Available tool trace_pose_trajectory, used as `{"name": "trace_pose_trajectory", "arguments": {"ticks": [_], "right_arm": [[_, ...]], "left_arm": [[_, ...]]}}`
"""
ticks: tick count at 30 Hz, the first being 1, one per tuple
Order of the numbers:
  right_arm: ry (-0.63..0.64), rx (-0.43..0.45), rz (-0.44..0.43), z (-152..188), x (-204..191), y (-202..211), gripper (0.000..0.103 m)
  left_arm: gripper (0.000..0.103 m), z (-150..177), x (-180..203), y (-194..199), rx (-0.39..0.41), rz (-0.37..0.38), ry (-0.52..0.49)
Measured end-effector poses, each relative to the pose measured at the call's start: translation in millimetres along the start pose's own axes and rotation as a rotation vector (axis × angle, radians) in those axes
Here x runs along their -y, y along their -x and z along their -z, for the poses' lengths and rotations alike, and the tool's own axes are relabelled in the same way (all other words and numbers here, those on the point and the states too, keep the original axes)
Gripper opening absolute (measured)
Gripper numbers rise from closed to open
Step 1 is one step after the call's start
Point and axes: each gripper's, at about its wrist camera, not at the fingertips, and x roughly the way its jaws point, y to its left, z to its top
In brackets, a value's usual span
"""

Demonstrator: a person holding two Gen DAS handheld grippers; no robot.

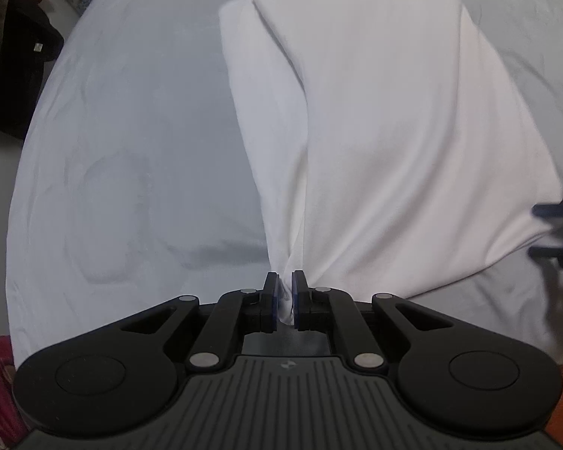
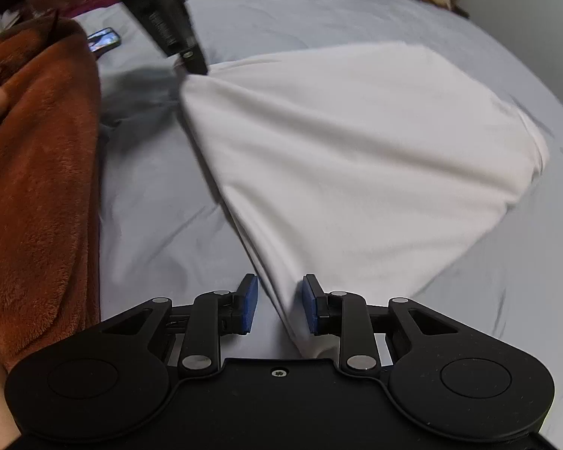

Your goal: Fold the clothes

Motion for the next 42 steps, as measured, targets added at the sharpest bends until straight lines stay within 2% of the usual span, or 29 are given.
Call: {"name": "trace_pose_trajectory", "arguments": {"ticks": [6, 10, 11, 13, 14, 18, 21, 26, 27, 28, 29, 34, 42], "right_arm": [[-0.038, -0.006, -0.006, -4, 2, 2, 0.025], [-0.122, -0.002, -0.025, 1, 9, 4, 0.026], [-0.185, 0.015, -0.021, 1, 16, 10, 0.029], [-0.305, 0.045, -0.007, 0, 28, 22, 0.042], [-0.371, 0.061, 0.000, 0, 35, 29, 0.044], [-0.596, 0.120, 0.030, 0, 55, 59, 0.055], [-0.744, 0.137, 0.081, 6, 65, 80, 0.056], [-0.897, 0.191, 0.121, 25, 66, 109, 0.056], [-0.912, 0.204, 0.130, 28, 66, 115, 0.056], [-0.919, 0.214, 0.141, 28, 68, 119, 0.057], [-0.921, 0.226, 0.159, 30, 66, 125, 0.057], [-0.870, 0.288, 0.198, 33, 52, 150, 0.074], [-0.882, 0.343, 0.269, 50, 38, 153, 0.078]], "left_arm": [[0.018, 4, -3, 8, 0.021, -0.035, 0.033], [0.024, 9, -4, 33, 0.089, -0.052, 0.066], [0.029, 10, -2, 43, 0.115, -0.063, 0.076], [0.039, 12, 5, 55, 0.156, -0.074, 0.095], [0.043, 12, 10, 68, 0.192, -0.086, 0.122], [0.045, 10, 25, 98, 0.266, -0.063, 0.163], [0.058, 9, 43, 119, 0.309, -0.042, 0.195], [0.061, 11, 69, 147, 0.382, -0.043, 0.265], [0.062, 13, 74, 152, 0.398, -0.037, 0.280], [0.070, 14, 78, 158, 0.411, -0.032, 0.293], [0.073, 14, 81, 163, 0.423, -0.027, 0.304], [0.075, 26, 98, 178, 0.493, -0.036, 0.343], [0.080, 40, 115, 177, 0.513, -0.044, 0.359]]}}
